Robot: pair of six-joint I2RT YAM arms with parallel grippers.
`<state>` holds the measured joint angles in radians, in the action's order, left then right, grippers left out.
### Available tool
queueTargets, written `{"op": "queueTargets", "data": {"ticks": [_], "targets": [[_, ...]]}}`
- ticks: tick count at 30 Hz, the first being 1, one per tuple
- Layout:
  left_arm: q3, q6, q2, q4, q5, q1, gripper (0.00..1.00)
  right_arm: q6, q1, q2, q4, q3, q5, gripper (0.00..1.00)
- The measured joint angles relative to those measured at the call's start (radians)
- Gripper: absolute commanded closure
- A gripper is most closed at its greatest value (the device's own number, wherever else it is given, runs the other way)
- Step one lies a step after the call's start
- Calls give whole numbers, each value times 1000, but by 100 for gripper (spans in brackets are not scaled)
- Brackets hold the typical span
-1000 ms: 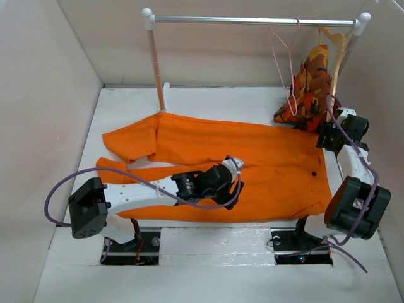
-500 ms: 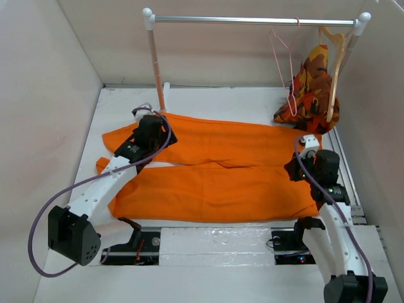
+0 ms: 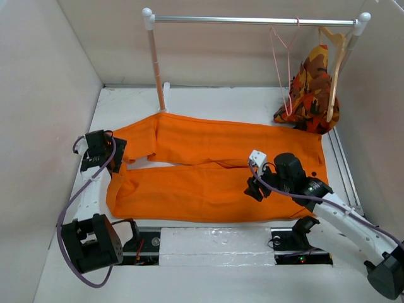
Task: Place the trousers on the hanger
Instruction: Flatten out the trousers at the center of the board.
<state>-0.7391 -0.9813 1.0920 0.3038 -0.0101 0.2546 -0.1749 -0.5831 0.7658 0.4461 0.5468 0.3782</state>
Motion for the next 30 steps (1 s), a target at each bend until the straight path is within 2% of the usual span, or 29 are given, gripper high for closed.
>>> {"op": "queueTargets", "data": {"ticks": [3,5,11,14,16,18,22,27,28,29,30], "targets": [[0,-37,40,-31,4,-2,29,-47,-37,48,-5,39,5,40],[-13,-45,98,-41,-5,-2,33,-76,-48,79,-5,58,7,40],[-143,-42,381,-43,-76,-3,38,-138,-53,126,0,100,4,40],[-223,-22,495,-43,-111,-6,44,-145,-53,133,-1,111,-4,40],[-281,-5,563,-40,-132,-6,67,-144,-53,141,-3,111,-9,40],[-343,16,632,-34,-152,-6,100,-142,-53,154,-3,111,-17,40],[-500,76,733,59,-213,-19,100,-132,-53,179,-5,111,-36,40],[-716,198,730,135,-343,-49,100,-114,-53,227,-37,111,-39,40],[-757,221,727,146,-370,-56,94,-113,-53,242,-47,111,-38,40],[-789,246,722,153,-397,-60,81,-113,-53,258,-56,111,-37,40],[-809,274,718,159,-420,-63,53,-114,-53,272,-62,111,-33,40]]}}
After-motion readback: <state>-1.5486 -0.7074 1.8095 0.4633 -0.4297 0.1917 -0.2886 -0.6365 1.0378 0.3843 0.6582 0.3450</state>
